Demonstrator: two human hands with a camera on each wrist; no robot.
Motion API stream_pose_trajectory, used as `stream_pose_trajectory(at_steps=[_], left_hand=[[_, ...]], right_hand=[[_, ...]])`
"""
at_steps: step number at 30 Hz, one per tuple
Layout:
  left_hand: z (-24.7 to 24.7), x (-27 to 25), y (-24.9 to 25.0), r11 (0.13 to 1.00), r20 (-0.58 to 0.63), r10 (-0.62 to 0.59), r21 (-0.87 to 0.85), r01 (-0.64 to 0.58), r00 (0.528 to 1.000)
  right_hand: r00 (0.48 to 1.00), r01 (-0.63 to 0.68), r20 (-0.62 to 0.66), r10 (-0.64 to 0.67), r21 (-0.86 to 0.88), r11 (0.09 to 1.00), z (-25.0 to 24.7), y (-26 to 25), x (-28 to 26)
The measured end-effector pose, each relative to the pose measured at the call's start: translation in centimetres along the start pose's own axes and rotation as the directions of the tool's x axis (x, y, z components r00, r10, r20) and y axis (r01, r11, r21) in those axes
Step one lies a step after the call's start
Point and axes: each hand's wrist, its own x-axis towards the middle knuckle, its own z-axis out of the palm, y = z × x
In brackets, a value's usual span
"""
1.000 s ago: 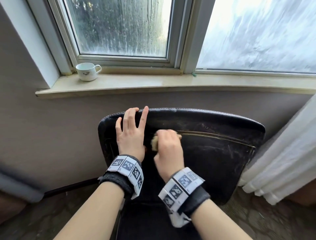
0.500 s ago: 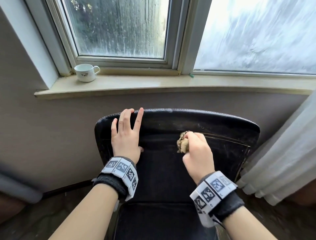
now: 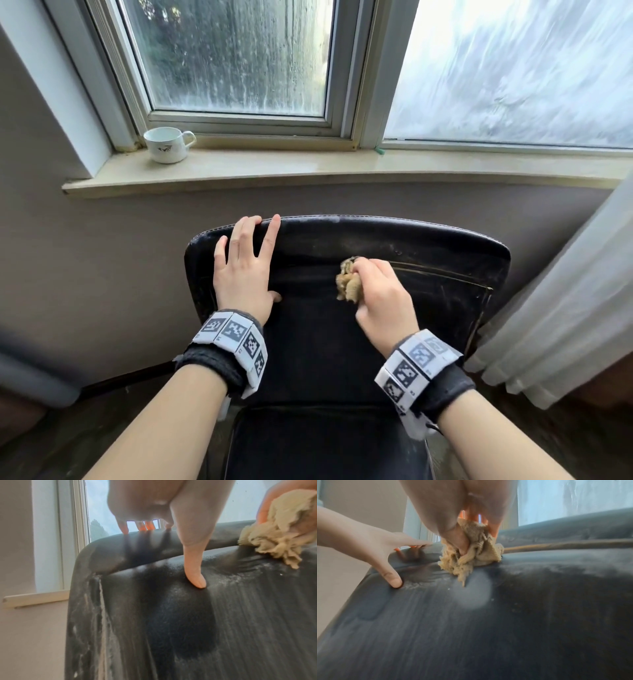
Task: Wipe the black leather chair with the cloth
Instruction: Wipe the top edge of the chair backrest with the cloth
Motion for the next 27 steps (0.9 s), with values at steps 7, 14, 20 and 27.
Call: stream_pose_trajectory(at_steps=[7,14,20,27], left_hand=[[-0.2,-0.7,3.2,1.0,-0.066,0.03,-0.003,-0.03,0.997],[0.6,0.1,2.0,0.996,0.016,0.088,0.013,-0.088,0.996],[-0.3,-0.8,4.0,0.991,-0.07,0.133,-0.009,-0.134,0.989],[1.4,0.4,8.1,0.962,-0.005,0.27,-0.051,-0.27,0.963]], right_hand=[[0.997,0.075,-0.009,-0.075,0.022,0.997,1.6,-4.4,1.2],[0.999,0.021,-0.027,-0.021,0.006,1.0,-0.7,3.4,-0.1],[0.978,-0.181,-0.109,0.179,-0.01,0.983,-3.9,6.3,-1.9],[0.997,0.06,-0.045,-0.057,0.058,0.997,-0.1,2.9,-0.4]])
